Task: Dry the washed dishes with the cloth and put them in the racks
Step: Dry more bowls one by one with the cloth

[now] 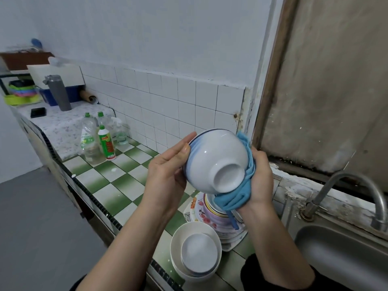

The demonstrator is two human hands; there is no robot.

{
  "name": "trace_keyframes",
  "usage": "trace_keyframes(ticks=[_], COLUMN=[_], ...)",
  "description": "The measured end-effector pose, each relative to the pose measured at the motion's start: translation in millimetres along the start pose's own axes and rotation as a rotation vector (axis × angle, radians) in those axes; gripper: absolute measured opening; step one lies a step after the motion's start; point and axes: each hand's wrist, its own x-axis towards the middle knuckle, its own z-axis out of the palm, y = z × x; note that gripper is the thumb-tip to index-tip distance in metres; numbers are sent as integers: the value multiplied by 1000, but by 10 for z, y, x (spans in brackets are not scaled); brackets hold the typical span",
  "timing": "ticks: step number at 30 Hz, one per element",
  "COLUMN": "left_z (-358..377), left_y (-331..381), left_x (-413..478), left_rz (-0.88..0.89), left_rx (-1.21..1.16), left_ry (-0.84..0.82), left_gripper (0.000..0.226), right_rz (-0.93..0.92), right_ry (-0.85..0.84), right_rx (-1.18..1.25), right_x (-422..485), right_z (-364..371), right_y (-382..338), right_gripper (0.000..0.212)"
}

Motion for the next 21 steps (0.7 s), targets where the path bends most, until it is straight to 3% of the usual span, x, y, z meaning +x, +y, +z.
trace_keyframes(ticks=[3,7,9,11,15,17,19,21], left_z=[-65,-120,-117,-104,-159,-171,-163,-167], left_y=[-5,21,25,27,-39,-71,-90,-121], left_x=[22,35,38,38,38,28,9,-10], left_rz=[-86,-363,-449,-479,-524,-505,-428,-294], left_rx=[235,389,415,457,513,488,469,491], left_ry=[23,27,11,-23,-128,-156,-183,-176], left_gripper=[22,85,93,88,111,103,84,73], right_rz=[-93,-423,-491,-496,-439,-375,-263,-123], right_ry=[54,-57,-217,-359,-524,-571,-494,-315], right_rx=[-53,-341,-492,-593,-690,-703,-618,-504], right_x=[38,31,11,-22,-93,-112,-132,-109], right_z=[-11,-22,-26,-4,57,88,150,202], right_y=[-90,-181,-183,-204,-310,-363,-422,-479], right_gripper=[19,22,23,23,23,30,31,30])
